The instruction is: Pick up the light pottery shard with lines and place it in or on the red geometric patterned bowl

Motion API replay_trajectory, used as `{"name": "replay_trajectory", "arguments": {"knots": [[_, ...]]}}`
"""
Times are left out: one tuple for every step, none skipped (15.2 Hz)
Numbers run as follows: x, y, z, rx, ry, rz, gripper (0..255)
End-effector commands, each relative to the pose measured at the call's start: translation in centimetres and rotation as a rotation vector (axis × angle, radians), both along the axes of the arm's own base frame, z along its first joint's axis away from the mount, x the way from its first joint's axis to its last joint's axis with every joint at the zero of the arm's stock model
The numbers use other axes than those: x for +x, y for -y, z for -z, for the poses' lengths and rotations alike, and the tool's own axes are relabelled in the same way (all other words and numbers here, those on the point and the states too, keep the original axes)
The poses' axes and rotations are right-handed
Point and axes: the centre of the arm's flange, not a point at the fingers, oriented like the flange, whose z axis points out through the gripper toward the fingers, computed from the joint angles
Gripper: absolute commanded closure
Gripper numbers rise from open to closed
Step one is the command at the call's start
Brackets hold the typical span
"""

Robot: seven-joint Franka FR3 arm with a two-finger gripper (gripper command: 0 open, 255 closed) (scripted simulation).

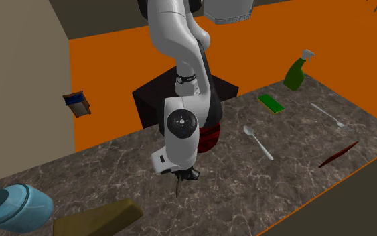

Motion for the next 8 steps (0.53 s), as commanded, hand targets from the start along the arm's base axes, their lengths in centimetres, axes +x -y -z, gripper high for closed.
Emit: {"name": "replay_trajectory", "arguments": {"knots": [[0.0,0.0,0.0,0.0,0.0,0.0,255],[0.0,0.0,0.0,0.0,0.0,0.0,255],[0.0,0.0,0.0,0.0,0.0,0.0,255],[0.0,0.0,0.0,0.0,0.0,0.0,255],[0.0,0.0,0.0,0.0,0.0,0.0,255],[0.0,0.0,-0.5,0.0,0.0,0.0,255],[0.0,0.0,-1.0,0.0,0.0,0.0,255],[0.0,0.0,-1.6,0.0,0.0,0.0,255]]}}
